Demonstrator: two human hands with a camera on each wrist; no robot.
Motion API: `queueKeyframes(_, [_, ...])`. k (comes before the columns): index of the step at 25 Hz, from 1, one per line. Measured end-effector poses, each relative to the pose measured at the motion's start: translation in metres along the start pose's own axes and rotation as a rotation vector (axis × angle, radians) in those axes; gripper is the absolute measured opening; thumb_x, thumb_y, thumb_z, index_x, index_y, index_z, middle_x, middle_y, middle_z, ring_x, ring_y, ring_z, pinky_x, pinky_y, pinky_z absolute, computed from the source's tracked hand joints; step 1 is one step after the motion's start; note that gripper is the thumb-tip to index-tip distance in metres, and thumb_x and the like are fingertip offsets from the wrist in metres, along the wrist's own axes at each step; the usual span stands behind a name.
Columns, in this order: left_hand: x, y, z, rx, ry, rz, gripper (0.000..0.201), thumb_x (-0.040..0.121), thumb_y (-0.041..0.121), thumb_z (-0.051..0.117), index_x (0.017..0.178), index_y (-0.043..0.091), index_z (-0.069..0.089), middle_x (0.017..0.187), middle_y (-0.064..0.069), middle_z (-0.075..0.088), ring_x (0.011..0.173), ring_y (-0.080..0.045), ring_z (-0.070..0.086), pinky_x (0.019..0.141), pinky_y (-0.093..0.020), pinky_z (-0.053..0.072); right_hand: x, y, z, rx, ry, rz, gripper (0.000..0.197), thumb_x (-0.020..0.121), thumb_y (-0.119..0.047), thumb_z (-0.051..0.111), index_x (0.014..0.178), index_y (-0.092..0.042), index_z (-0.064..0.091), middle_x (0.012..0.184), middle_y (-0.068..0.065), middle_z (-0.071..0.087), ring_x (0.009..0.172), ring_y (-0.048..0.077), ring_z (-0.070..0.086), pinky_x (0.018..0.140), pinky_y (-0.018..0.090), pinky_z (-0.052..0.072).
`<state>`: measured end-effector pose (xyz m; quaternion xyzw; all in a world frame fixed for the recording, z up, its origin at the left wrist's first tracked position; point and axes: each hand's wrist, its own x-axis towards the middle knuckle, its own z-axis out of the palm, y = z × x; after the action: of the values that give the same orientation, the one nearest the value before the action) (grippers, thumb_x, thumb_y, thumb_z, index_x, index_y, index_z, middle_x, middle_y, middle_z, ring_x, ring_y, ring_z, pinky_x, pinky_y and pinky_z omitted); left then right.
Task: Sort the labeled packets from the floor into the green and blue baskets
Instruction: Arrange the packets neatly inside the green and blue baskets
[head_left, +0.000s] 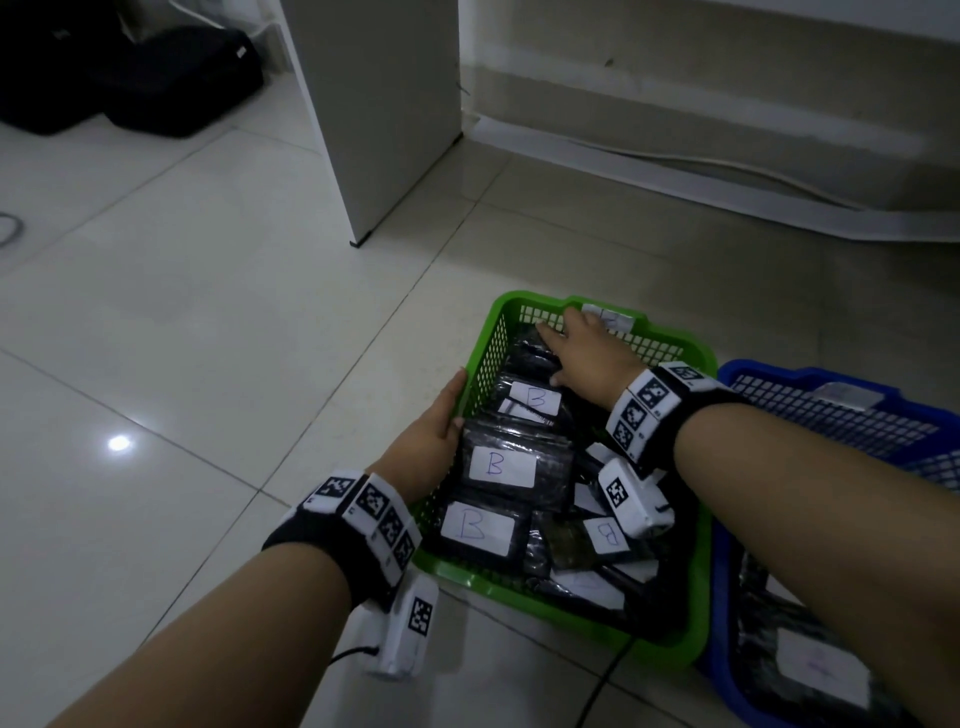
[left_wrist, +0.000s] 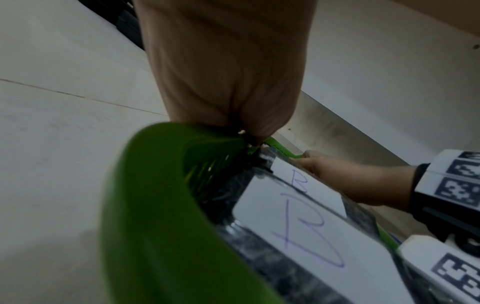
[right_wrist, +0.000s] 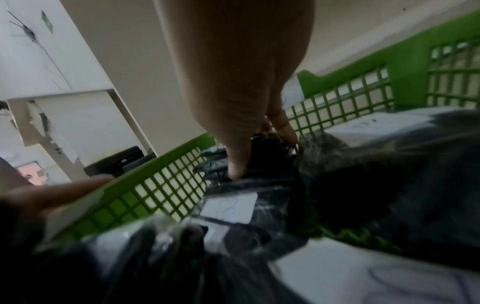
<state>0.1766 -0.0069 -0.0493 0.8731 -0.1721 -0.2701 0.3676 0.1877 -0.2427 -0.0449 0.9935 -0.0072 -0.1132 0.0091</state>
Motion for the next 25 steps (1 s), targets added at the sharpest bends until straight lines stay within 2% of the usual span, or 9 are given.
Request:
queueKeyframes(2, [0.001,0.0,0.0,0.008,-0.002,0.011,0.056,0.102,0.019,0.03,0.149,0.039,0.007,0.135,-0.012,0.053,0.072,-0.014,0.054,0.067,-0.021,0.039,-0.005,-0.002,-0.003,0.11,0.142,0.007,0.06,0.084,-0.03,0.066,0.139,-0.017,0.043,0.128,0.013,0.043,0.121,0.031,0.041,0.093,0.039,0.044])
queueKeyframes(4, [0.001,0.0,0.0,0.003,-0.005,0.011,0.056,0.102,0.019,0.03,0.149,0.038,0.007,0.137,-0.011,0.052,0.083,-0.019,0.058,0.075,-0.022,0.04,-0.013,-0.009,-0.004,0.354,0.203,0.011,0.029,0.088,-0.013,0.058,0.115,-0.016,0.065,0.117,0.006,0.058,0.106,0.021,0.053,0.084,0.027,0.042])
queueKeyframes(7, [0.001,-0.001,0.0,-0.021,0.0,0.006,0.055,0.102,0.02,0.03,0.149,0.039,0.007,0.141,-0.01,0.048,0.098,-0.025,0.059,0.082,-0.023,0.041,-0.021,-0.027,0.003,0.383,-0.207,-0.021,0.034,0.089,-0.001,0.048,0.114,-0.012,0.068,0.123,0.004,0.065,0.11,0.019,0.059,0.09,0.023,0.043])
queueKeyframes(10, [0.003,-0.003,0.0,-0.01,-0.002,0.005,0.056,0.102,0.02,0.03,0.149,0.04,0.007,0.139,-0.011,0.049,0.091,-0.024,0.058,0.079,-0.024,0.041,-0.017,-0.031,0.006,0.477,-0.338,-0.012,0.043,0.087,0.006,0.041,0.118,-0.011,0.066,0.125,0.008,0.063,0.11,0.022,0.059,0.089,0.026,0.047])
queueKeyframes(16, [0.003,-0.002,0.001,-0.027,0.02,-0.015,0.056,0.102,0.021,0.031,0.148,0.042,0.008,0.135,-0.014,0.053,0.091,-0.026,0.059,0.08,-0.024,0.041,-0.025,-0.029,0.01,0.5,-0.382,-0.052,0.036,0.096,-0.007,0.043,0.129,-0.012,0.058,0.138,0.006,0.052,0.126,0.021,0.048,0.098,0.02,0.034])
queueKeyframes(19, [0.002,0.0,0.001,-0.06,0.03,-0.044,0.055,0.102,0.022,0.032,0.147,0.043,0.011,0.138,-0.012,0.051,0.104,-0.028,0.059,0.087,-0.021,0.039,-0.04,-0.025,-0.008,0.571,-0.321,-0.042,0.035,0.099,-0.029,0.044,0.129,-0.016,0.058,0.135,0.005,0.056,0.124,0.02,0.051,0.098,0.024,0.035])
queueKeyframes(21, [0.002,0.0,-0.001,-0.099,0.028,-0.067,0.053,0.102,0.025,0.034,0.146,0.046,0.013,0.14,-0.01,0.049,0.111,-0.026,0.056,0.09,-0.022,0.038,-0.055,-0.027,-0.021,0.635,-0.141,-0.016,0.036,0.089,-0.047,0.056,0.114,-0.023,0.067,0.117,0.002,0.063,0.107,0.017,0.058,0.087,0.025,0.041])
queueKeyframes(23, [0.001,-0.001,-0.003,-0.125,0.044,-0.059,0.052,0.101,0.026,0.037,0.145,0.047,0.018,0.138,-0.007,0.051,0.108,-0.022,0.056,0.091,-0.025,0.041,-0.073,-0.038,-0.024,0.554,-0.178,-0.059,0.047,0.074,-0.055,0.069,0.11,-0.025,0.064,0.104,-0.004,0.055,0.096,0.014,0.055,0.082,0.028,0.046])
queueKeyframes(25, [0.0,-0.003,-0.004,-0.145,0.086,-0.017,0.049,0.099,0.027,0.042,0.141,0.047,0.029,0.129,-0.004,0.057,0.096,-0.017,0.059,0.083,-0.026,0.046,-0.087,-0.051,-0.013,0.415,-0.239,-0.062,0.062,0.065,-0.053,0.078,0.114,-0.023,0.054,0.108,-0.002,0.049,0.098,0.016,0.05,0.084,0.032,0.047])
